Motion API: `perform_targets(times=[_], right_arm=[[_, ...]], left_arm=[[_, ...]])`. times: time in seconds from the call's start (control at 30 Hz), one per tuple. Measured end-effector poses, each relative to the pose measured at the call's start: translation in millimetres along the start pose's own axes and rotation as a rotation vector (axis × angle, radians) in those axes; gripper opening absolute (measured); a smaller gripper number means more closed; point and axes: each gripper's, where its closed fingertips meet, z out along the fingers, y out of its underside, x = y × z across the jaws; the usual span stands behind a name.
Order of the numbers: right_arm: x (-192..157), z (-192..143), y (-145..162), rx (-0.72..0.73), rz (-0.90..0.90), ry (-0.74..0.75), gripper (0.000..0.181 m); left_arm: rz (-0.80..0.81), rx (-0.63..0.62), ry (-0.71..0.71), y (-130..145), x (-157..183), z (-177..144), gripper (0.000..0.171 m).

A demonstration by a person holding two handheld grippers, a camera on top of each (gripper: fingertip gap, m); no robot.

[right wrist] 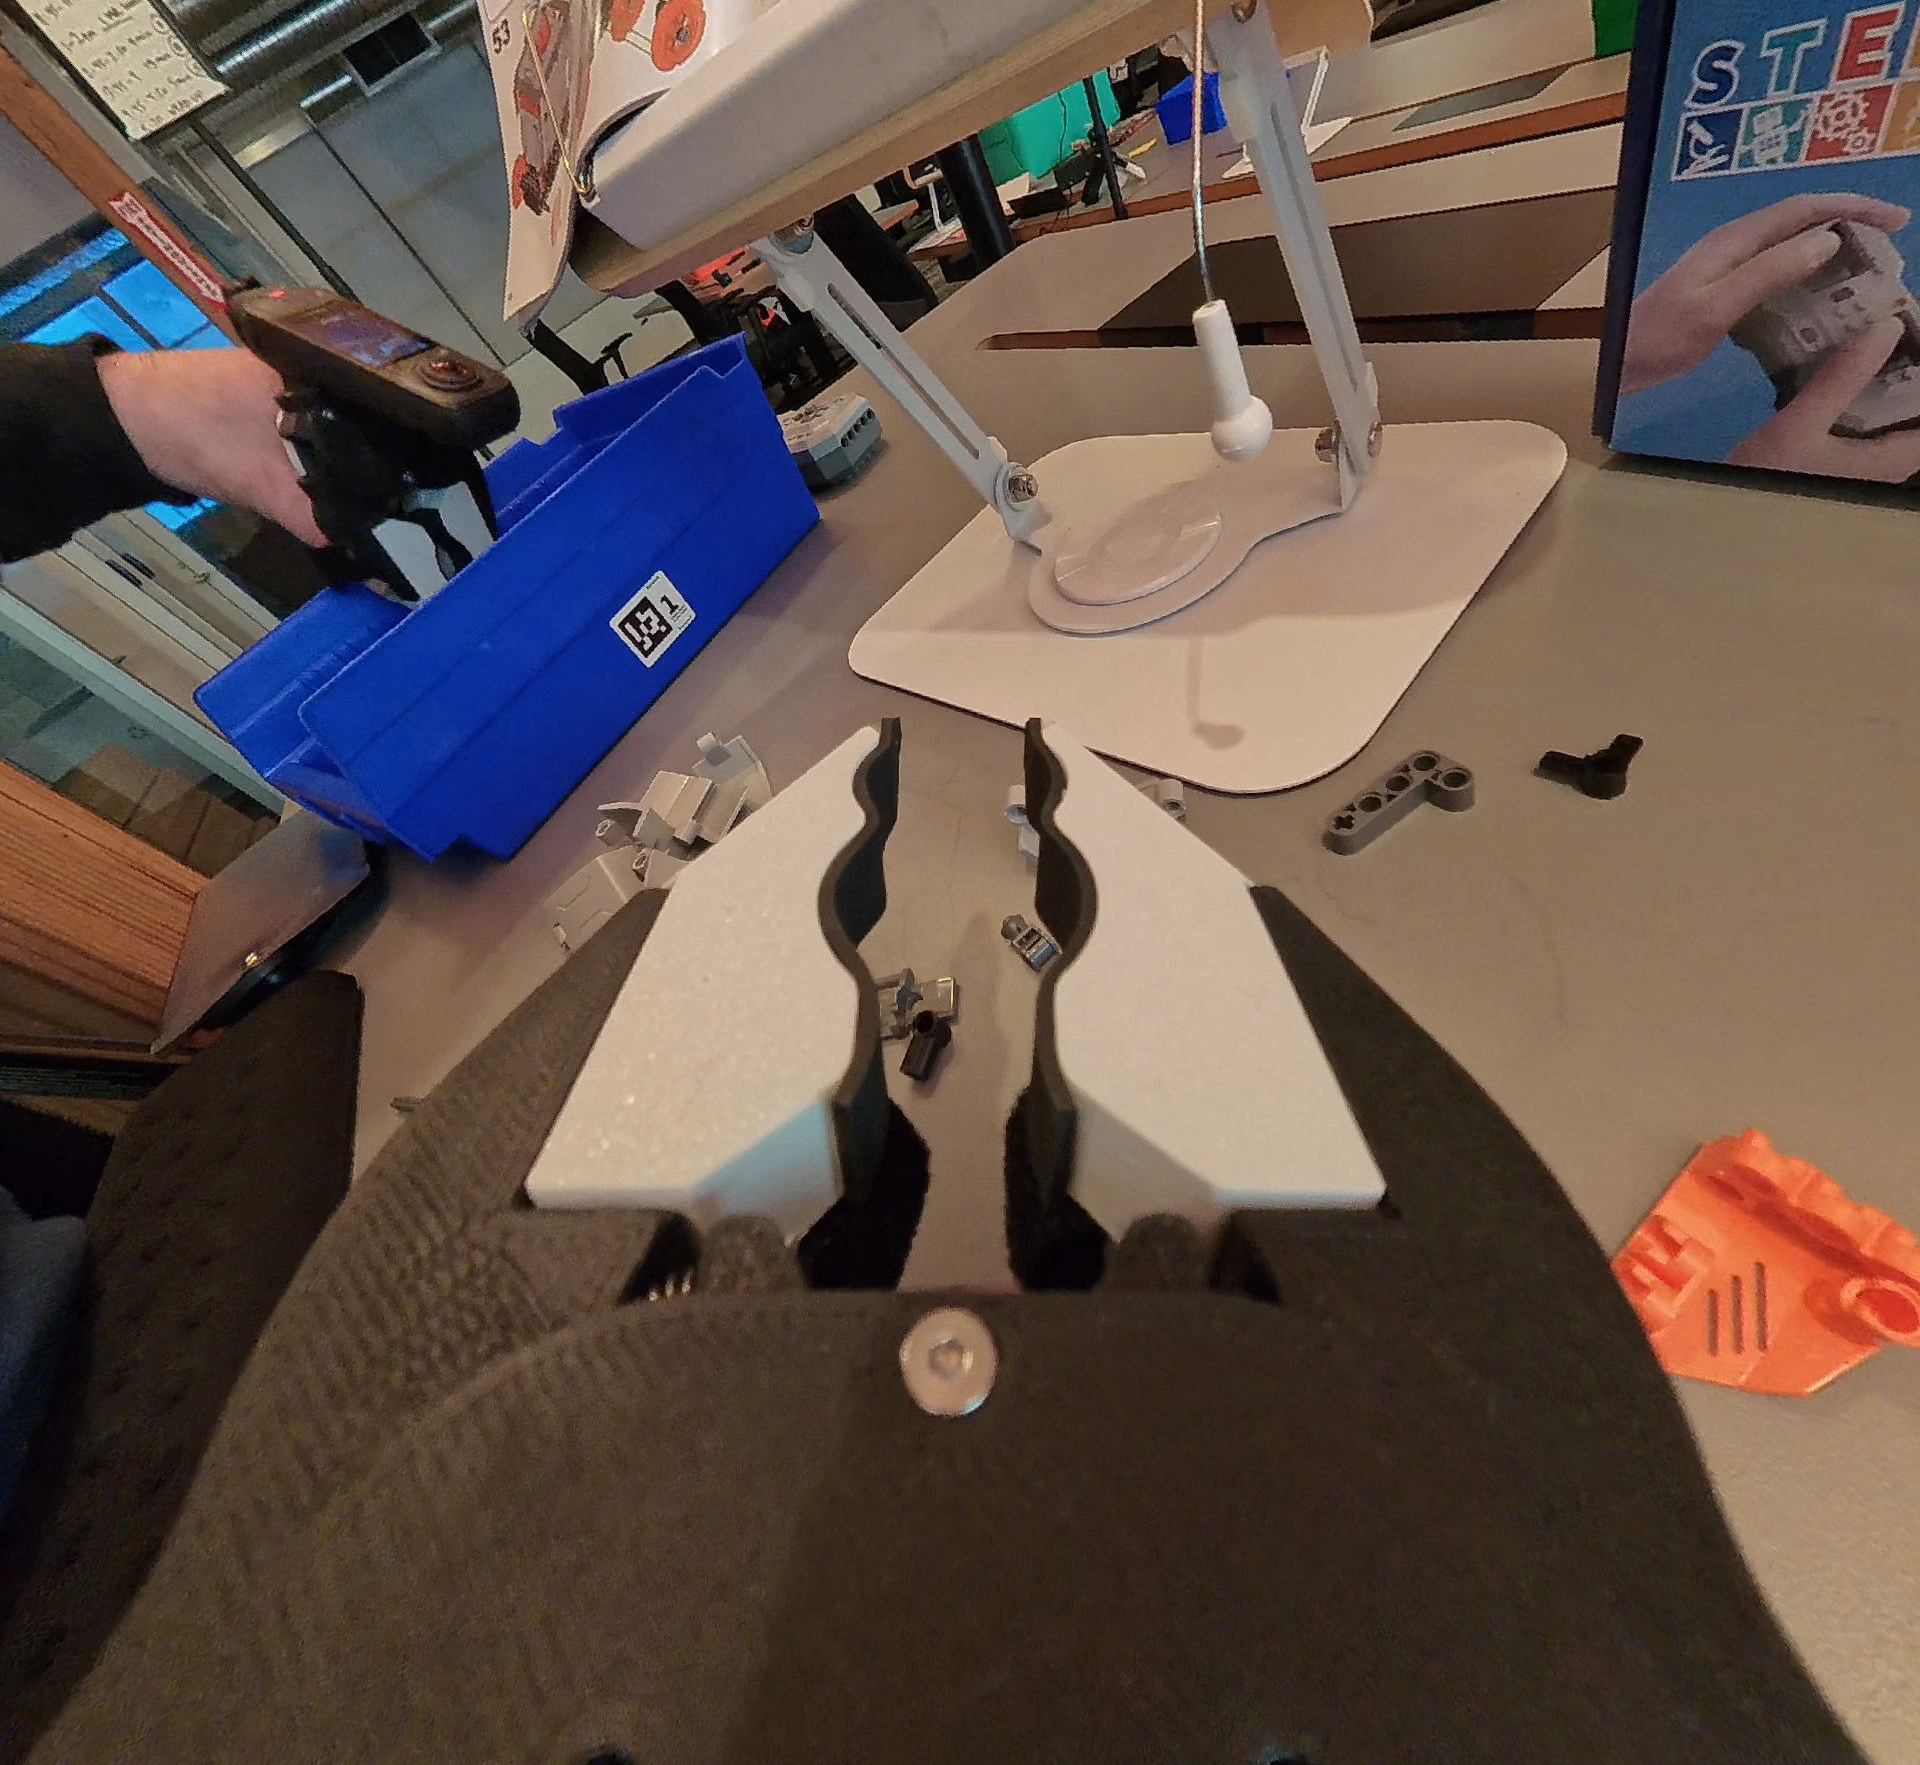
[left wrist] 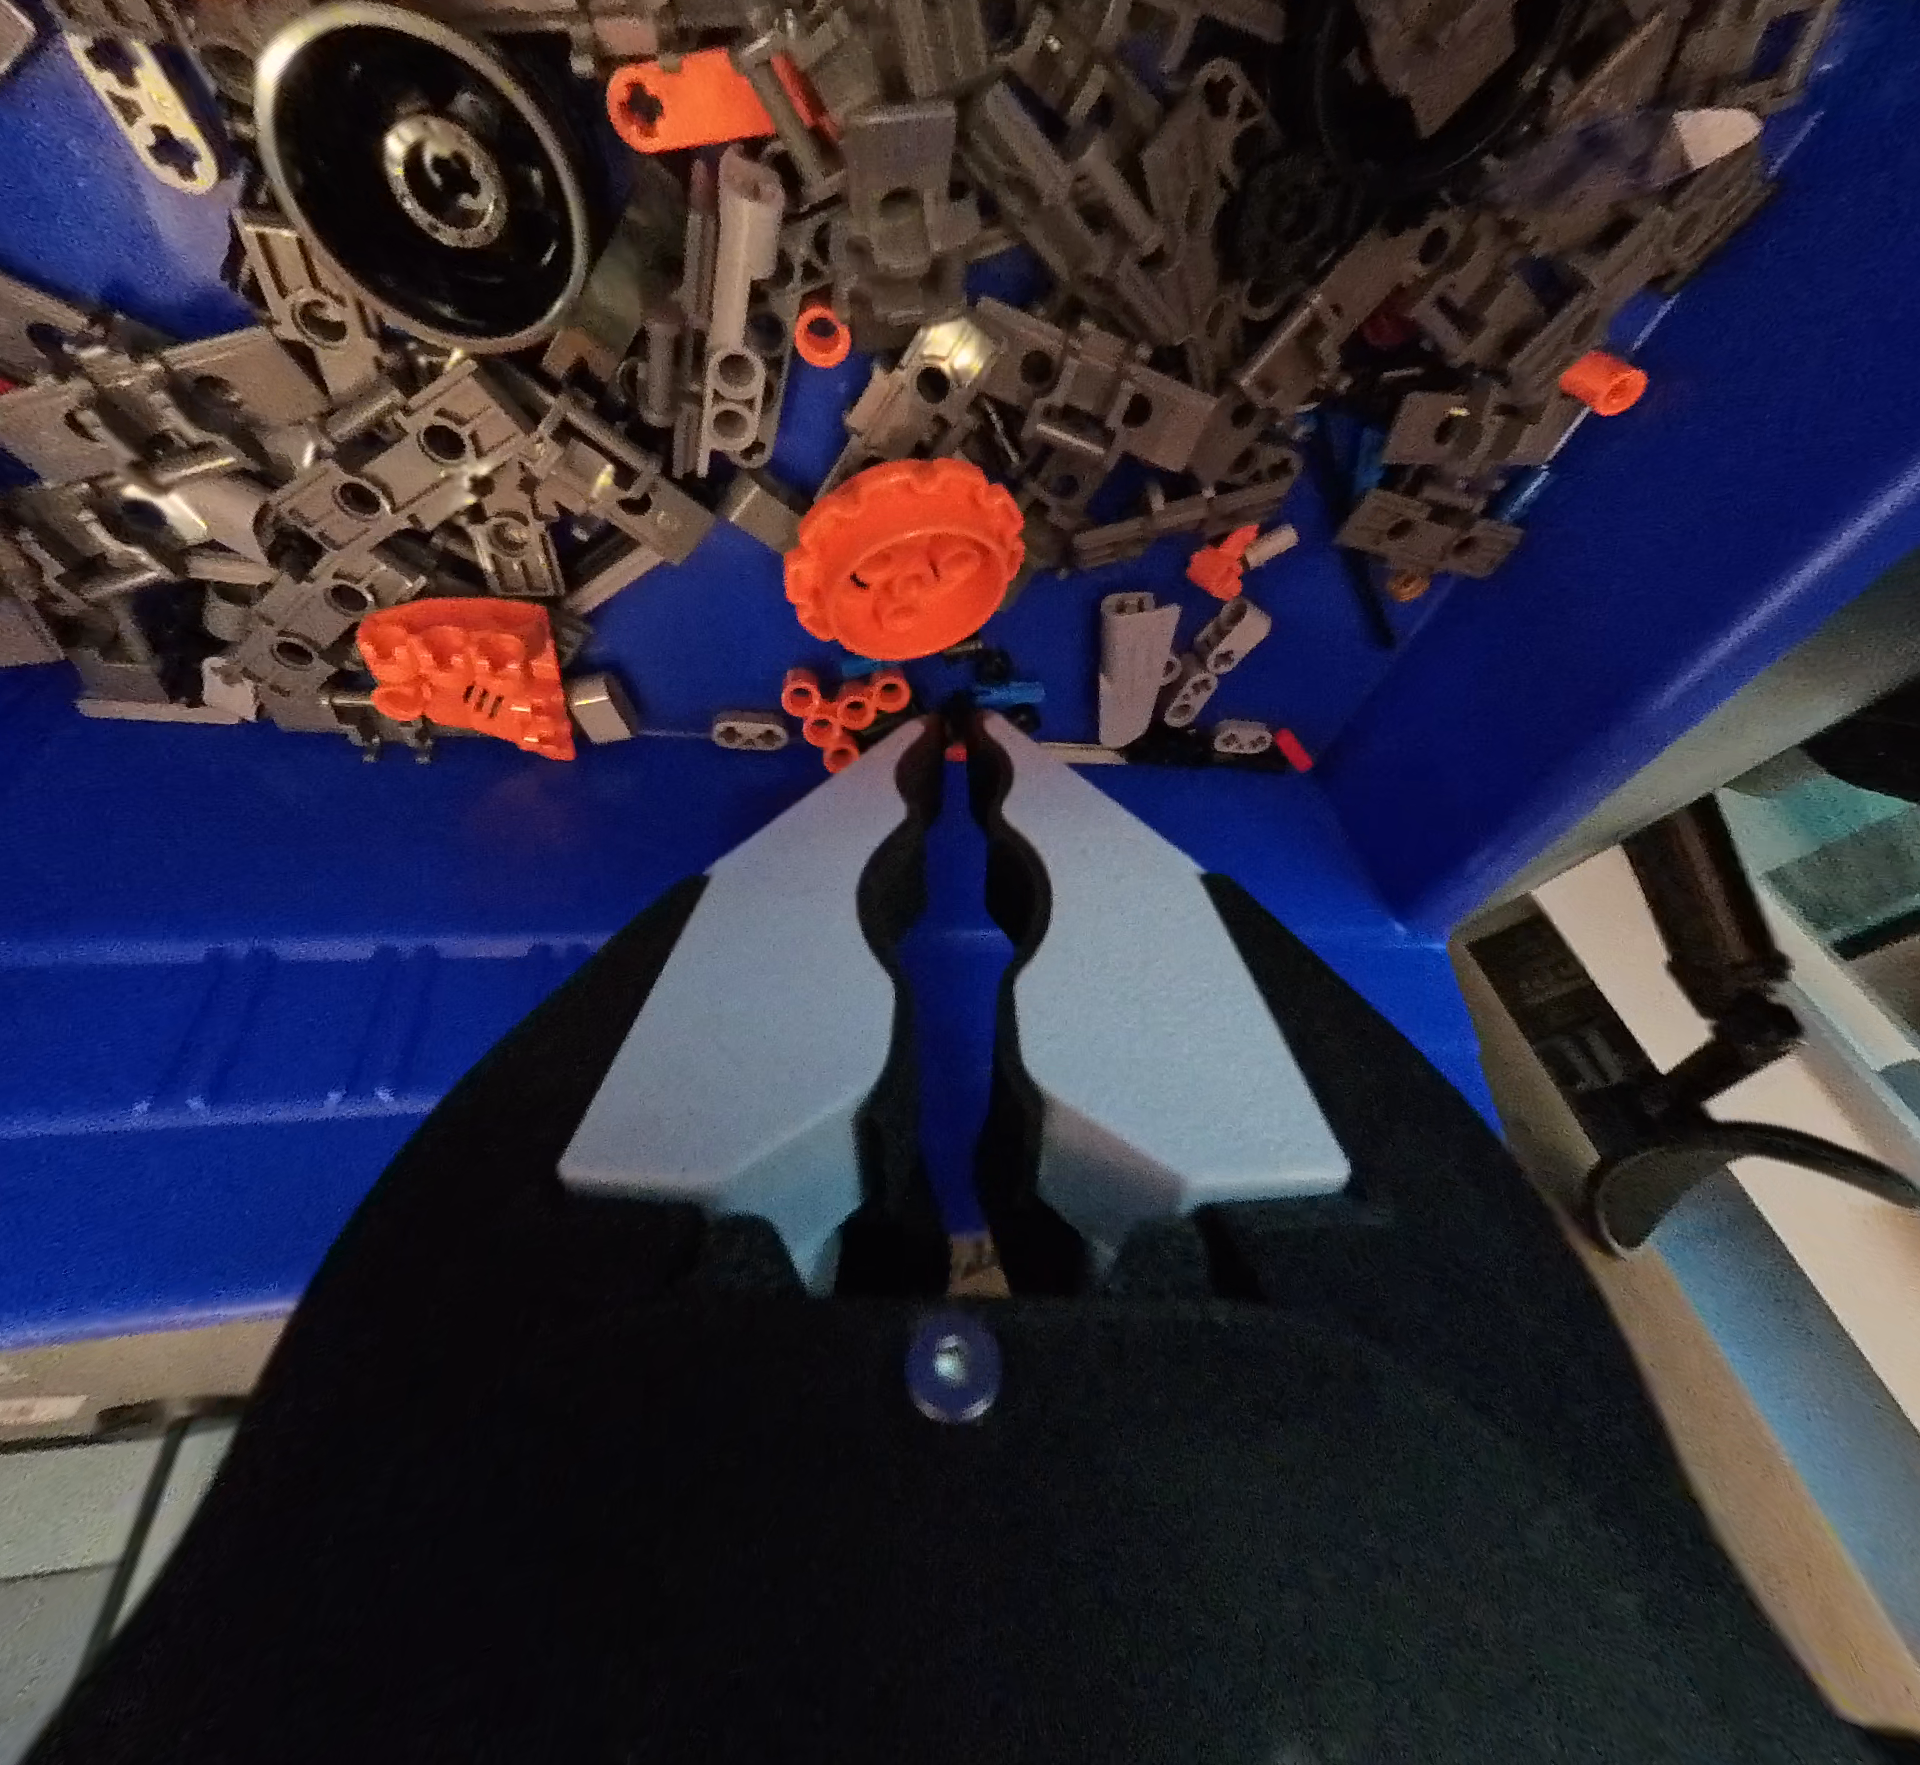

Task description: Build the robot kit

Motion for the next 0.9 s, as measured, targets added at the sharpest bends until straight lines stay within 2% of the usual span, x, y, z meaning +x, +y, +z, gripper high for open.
perform_targets(times=[0.03,0.1,0.33,0.53,0.73,0.9], right_arm=[[0.0,0.0,-0.1,0.001,0.001,0.0,0.021],[0.1,0.0,-0.2,0.001,0.0,0.0,0.021],[-0.3,-0.2,-0.3,0.002,-0.002,0.001,0.021],[-0.4,-0.1,-0.3,0.002,-0.002,0.001,0.021],[-0.4,-0.4,-0.6,0.004,-0.001,0.0,0.021],[-0.5,-0.2,-0.5,0.002,-0.002,0.0,0.021]], left_arm=[[0.016,0.002,-0.038,-1.2,-2.8,1.8,0.003],[0.022,0.006,-0.005,-3.4,7.0,6.0,0.005],[-0.018,-0.025,-0.021,-2.0,5.2,20.4,0.014],[-0.039,-0.014,-0.04,-5.3,3.4,21.4,0.005],[-0.037,0.042,-0.061,-7.6,1.1,13.4,0.004],[-0.006,0.067,-0.026,-3.2,14.1,0.5,0.004]])
